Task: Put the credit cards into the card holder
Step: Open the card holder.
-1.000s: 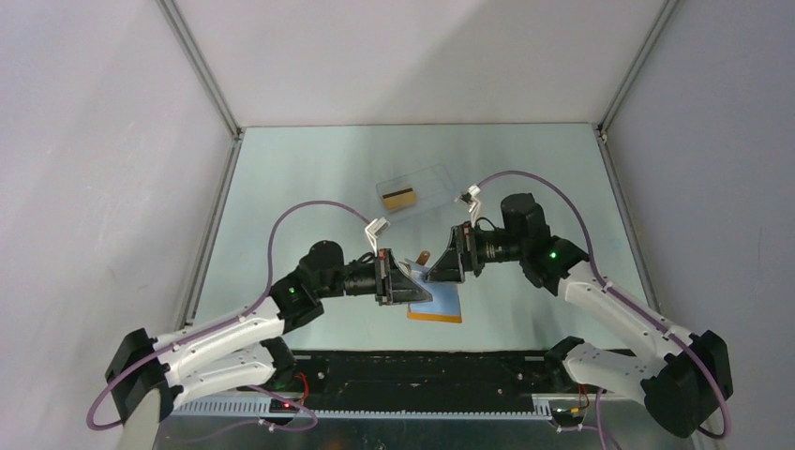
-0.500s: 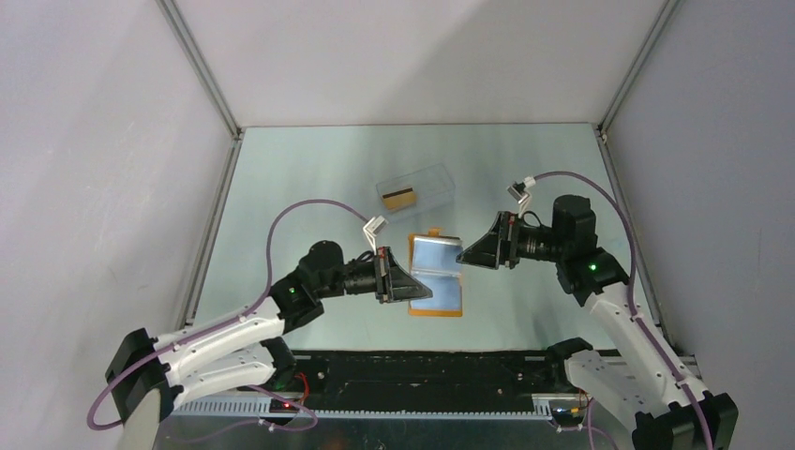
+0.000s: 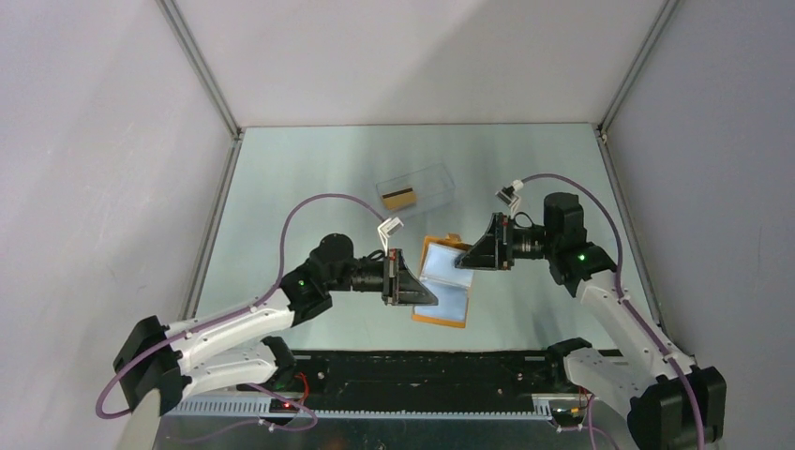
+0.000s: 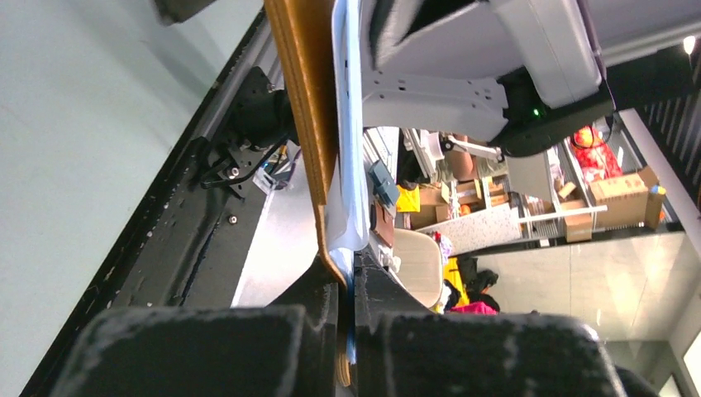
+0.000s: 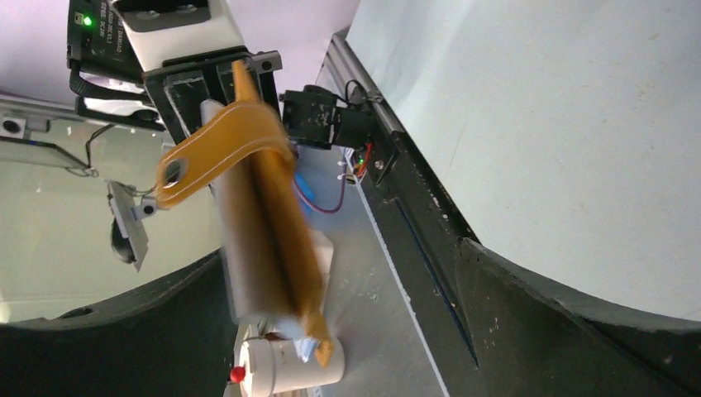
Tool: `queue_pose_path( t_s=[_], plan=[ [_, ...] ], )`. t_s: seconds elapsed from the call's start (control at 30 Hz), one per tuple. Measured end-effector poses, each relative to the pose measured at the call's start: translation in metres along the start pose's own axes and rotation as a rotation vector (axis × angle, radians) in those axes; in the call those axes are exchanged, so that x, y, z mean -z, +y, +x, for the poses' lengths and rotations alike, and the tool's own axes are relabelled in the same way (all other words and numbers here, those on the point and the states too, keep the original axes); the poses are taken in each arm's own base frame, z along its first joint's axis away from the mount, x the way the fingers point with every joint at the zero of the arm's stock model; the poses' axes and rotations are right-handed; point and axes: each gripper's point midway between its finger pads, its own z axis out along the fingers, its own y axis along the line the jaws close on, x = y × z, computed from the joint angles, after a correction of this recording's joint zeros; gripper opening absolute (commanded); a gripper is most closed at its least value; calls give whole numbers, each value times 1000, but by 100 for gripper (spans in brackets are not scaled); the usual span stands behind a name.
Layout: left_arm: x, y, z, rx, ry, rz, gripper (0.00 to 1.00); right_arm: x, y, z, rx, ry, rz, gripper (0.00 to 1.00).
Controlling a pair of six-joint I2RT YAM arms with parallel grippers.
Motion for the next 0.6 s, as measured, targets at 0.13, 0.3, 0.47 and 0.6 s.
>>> queue_pose_path(
  t_s=[0.13, 0.3, 0.47, 0.6],
  plan=[
    [1, -11, 0, -29, 19, 38, 0, -7, 6, 2, 5, 40, -54, 88],
    [2, -12, 3, -36, 35, 48, 0, -12, 23, 6, 40, 82, -141, 48],
    [1, -12, 2, -38, 32, 45, 35, -12, 36, 9, 63, 108, -199, 0],
    [2, -6, -1, -49, 11, 28, 78, -12, 26, 9, 12, 111, -166, 0]
  ],
)
